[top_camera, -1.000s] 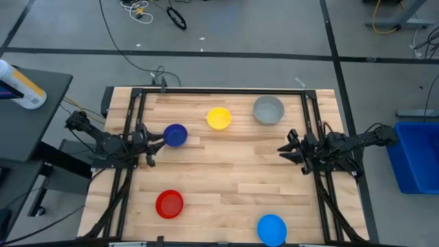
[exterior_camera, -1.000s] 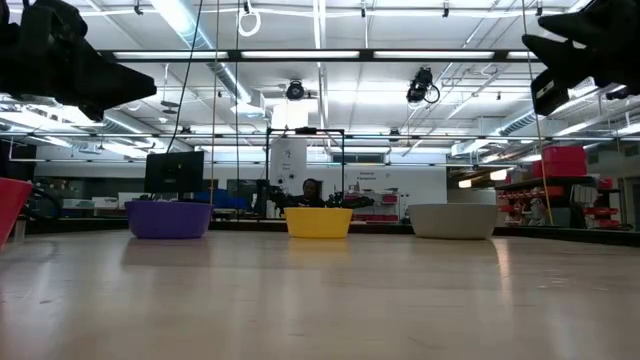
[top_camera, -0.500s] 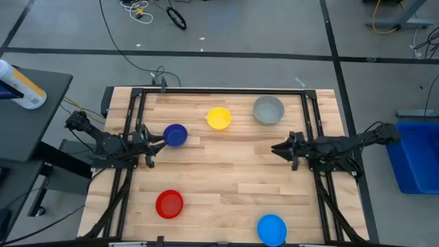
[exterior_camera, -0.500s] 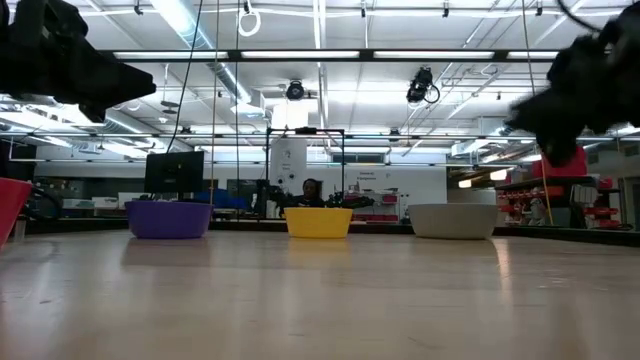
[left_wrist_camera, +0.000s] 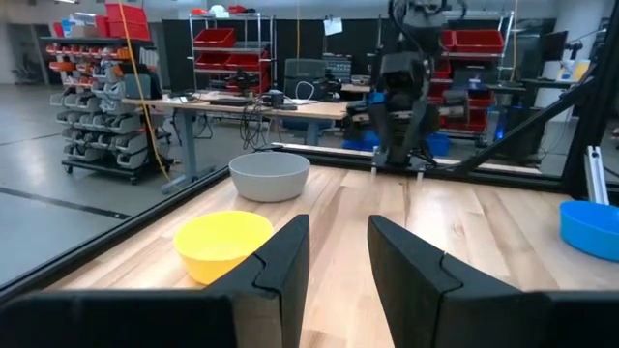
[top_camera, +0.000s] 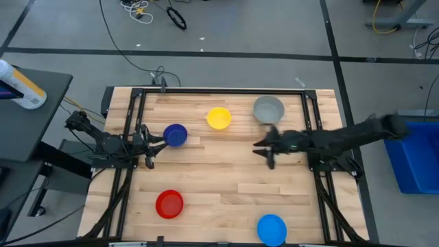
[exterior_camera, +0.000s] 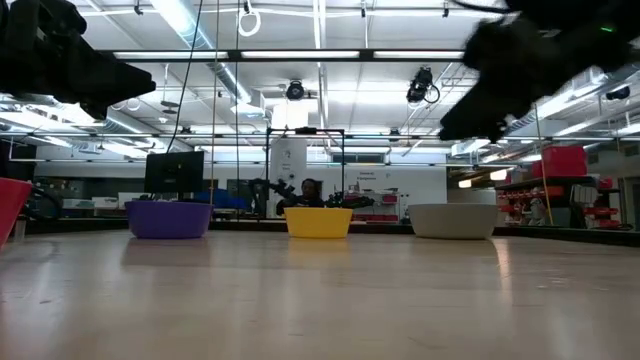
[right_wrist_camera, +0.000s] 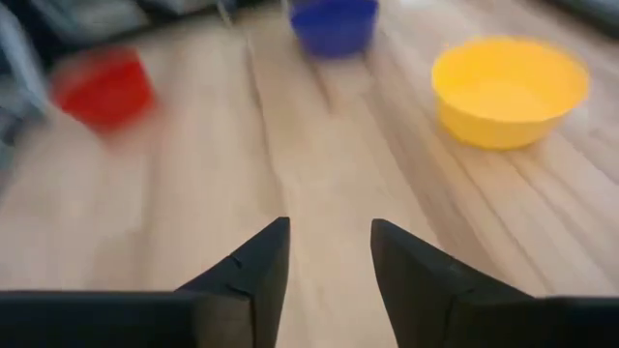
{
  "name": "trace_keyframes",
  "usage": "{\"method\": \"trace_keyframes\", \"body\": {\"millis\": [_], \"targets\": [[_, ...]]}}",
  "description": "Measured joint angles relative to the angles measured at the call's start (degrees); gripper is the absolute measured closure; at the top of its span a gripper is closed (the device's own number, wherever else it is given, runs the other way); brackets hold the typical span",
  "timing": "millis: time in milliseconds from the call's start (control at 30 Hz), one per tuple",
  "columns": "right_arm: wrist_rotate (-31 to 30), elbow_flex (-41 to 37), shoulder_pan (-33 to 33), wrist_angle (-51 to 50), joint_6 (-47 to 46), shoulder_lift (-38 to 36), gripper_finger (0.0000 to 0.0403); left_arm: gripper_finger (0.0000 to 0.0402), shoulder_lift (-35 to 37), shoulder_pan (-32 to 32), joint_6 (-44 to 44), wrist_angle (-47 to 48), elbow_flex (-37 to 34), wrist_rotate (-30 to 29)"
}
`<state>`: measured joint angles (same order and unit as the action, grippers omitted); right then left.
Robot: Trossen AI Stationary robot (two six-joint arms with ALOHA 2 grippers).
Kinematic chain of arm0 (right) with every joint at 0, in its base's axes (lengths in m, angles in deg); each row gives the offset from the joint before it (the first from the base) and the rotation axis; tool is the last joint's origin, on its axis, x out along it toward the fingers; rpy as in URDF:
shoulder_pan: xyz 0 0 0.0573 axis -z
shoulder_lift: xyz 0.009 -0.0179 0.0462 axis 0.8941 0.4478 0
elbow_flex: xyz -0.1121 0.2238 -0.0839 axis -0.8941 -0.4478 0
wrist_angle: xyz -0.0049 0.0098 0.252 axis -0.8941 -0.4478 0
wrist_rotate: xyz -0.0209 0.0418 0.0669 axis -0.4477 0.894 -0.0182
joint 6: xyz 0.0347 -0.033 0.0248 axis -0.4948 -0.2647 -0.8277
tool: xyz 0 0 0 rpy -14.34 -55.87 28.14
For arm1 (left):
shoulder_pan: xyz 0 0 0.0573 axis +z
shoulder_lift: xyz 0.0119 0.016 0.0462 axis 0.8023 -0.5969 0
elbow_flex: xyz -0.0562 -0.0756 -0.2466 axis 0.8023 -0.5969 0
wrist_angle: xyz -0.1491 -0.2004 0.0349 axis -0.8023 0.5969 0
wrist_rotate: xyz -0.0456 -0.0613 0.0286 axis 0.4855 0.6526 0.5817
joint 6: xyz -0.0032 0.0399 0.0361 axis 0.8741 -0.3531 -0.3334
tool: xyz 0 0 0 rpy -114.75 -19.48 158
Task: Nest bowls inside each other
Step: Stack the yellow bowl on the gray bowl
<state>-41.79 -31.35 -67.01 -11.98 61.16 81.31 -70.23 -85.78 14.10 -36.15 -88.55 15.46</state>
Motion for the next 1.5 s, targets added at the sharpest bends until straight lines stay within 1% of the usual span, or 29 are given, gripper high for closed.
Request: {"method": "trace_keyframes", "body": {"millis": [167, 267, 367, 500, 633, 800, 1033, 1200, 1267, 1300, 1333, 1400, 1433, 1500], "targets": [[3.67, 20.88, 4.69, -14.15, 9.29, 23.97, 0.0218, 0.0285, 0.0, 0.0, -1.04, 0.13, 0.0, 0.0], [5.22, 31.9, 7.22, -18.5, 14.23, 34.68, 0.0211, 0.0285, 0.0, 0.0, -2.0, 0.15, 0.0, 0.01], [6.29, 40.8, 9.82, -22.24, 18.36, 41.35, 0.0211, 0.0285, 0.0, 0.0, -2.81, 0.17, 0.0, 0.02], [5.26, 47.97, 13.34, -25.54, 22.69, 44.95, 0.0214, 0.0285, 0.0, 0.0, -3.12, 0.17, 0.0, 0.01], [4.68, 50.48, 17.16, -26.23, 23.87, 45.57, 0.0217, 0.0285, 0.0, 0.0, -3.14, 0.19, 0.0, 0.02], [7.55, 50.51, 20.14, -26.53, 21.3, 47.31, 0.0215, 0.0285, 0.0, 0.0, -3.14, 0.2, 0.0, 0.02], [8.71, 50.51, 18.61, -22.53, 20.33, 53.47, 0.0221, 0.0285, 0.0, 0.0, -3.12, 0.22, 0.0, 0.02], [6.3, 50.51, 17.91, -22.13, 18.9, 55.84, 0.0236, 0.0285, 0.0, 0.0, -2.97, 0.22, 0.01, 0.04], [6.26, 50.49, 17.51, -22.24, 18.57, 55.87, 0.0258, 0.0285, 0.0, 0.0, -2.97, 0.22, 0.0, 0.02], [6.03, 50.5, 17.31, -21.85, 17.89, 55.82, 0.0278, 0.0285, 0.0, 0.0, -2.97, 0.22, 0.0, 0.02], [4.98, 50.51, 17.0, -21.74, 16.95, 55.75, 0.0301, 0.0285, 0.0, 0.0, -2.97, 0.23, 0.0, 0.02], [1.66, 50.51, 16.4, -21.99, 15.92, 55.44, 0.0365, 0.0285, 0.0, 0.0, -2.97, 0.23, 0.0, 0.04], [-0.43, 50.51, 15.94, -21.86, 15.87, 55.33, 0.0382, 0.0285, 0.0, 0.0, -2.95, 0.24, 0.0, 0.03], [-3.87, 50.74, 15.37, -21.72, 15.72, 55.28, 0.0394, 0.0285, 0.0, 0.0, -2.95, 0.24, 0.0, 0.03]]}}
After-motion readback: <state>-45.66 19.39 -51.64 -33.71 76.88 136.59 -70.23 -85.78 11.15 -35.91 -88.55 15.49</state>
